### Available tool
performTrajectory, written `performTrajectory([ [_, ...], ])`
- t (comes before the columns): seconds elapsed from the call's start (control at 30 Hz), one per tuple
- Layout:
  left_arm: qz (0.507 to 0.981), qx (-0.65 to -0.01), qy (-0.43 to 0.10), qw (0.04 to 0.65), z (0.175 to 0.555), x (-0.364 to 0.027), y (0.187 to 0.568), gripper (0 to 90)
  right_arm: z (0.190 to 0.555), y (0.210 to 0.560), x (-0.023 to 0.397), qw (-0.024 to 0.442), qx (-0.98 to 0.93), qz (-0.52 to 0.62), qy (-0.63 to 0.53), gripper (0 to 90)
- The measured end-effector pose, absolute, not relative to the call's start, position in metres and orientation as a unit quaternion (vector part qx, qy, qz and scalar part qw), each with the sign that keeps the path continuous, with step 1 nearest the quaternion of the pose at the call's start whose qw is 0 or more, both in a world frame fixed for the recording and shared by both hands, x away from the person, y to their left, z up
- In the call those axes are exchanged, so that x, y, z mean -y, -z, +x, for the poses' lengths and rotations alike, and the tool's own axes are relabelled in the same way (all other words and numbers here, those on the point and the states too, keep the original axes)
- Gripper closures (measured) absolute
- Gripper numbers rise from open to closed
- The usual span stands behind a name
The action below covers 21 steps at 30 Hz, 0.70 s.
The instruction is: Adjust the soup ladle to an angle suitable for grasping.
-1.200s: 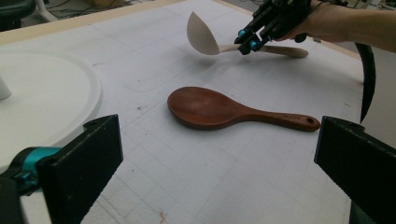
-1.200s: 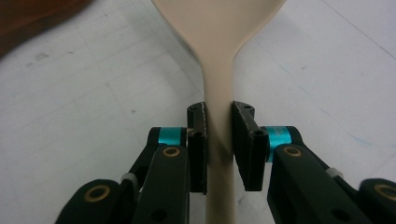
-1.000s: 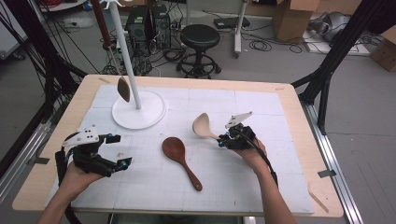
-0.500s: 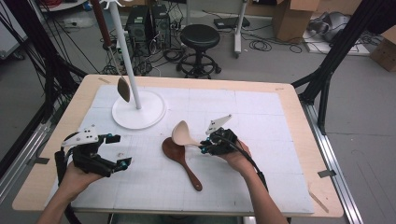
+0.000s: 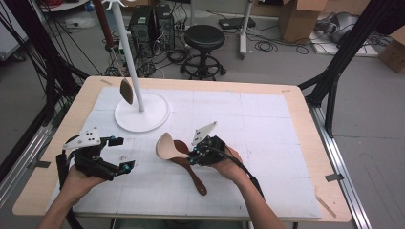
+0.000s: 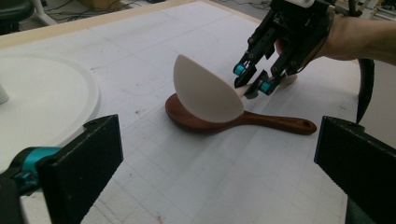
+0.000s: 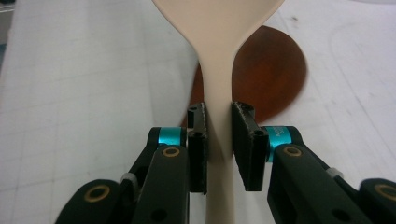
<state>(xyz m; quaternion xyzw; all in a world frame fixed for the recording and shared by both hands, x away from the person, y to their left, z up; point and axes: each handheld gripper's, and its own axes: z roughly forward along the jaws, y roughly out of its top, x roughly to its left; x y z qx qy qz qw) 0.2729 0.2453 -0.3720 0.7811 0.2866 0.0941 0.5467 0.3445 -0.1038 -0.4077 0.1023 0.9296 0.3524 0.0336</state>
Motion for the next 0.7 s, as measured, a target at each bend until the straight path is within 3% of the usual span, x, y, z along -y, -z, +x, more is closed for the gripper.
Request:
performTrajectory([
  [0.7,0.783,-0.284,-0.093,0.546,0.273,-0.245,0.372,1.7,0.327,0.424,0.056,-0.016,-0.942,0.045,-0.333,77.0],
])
